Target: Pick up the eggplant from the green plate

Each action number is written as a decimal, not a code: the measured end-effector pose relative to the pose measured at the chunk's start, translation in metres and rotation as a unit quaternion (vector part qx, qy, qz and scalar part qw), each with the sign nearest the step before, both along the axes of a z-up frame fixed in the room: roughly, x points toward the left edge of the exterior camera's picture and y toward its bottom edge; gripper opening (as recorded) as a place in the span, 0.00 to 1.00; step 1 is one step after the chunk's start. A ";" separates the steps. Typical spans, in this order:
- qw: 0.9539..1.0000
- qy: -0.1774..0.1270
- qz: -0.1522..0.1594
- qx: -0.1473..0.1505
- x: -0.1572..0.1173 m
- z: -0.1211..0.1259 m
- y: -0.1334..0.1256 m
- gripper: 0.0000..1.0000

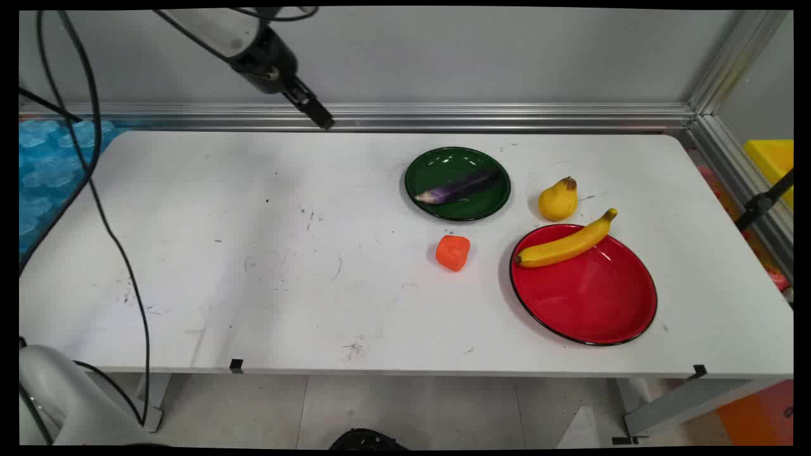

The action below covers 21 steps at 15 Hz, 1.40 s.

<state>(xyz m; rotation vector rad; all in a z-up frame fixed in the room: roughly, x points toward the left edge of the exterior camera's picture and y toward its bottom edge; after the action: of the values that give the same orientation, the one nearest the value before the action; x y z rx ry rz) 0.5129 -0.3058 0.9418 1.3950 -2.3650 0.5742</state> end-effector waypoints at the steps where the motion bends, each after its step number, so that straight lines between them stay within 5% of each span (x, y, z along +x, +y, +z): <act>1: 1.000 0.002 -0.022 0.001 -0.009 -0.002 -0.005 1.00; 5: 0.996 0.019 -0.091 0.005 -0.047 -0.010 -0.026 1.00; 10: 0.991 0.039 -0.130 0.008 -0.086 -0.026 -0.057 1.00; 21: 0.986 0.057 -0.156 0.033 -0.146 -0.099 -0.145 1.00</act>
<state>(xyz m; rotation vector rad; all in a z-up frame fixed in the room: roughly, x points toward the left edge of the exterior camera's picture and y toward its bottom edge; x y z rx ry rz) 0.3671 -0.4505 0.8433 1.0221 -2.4589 0.3229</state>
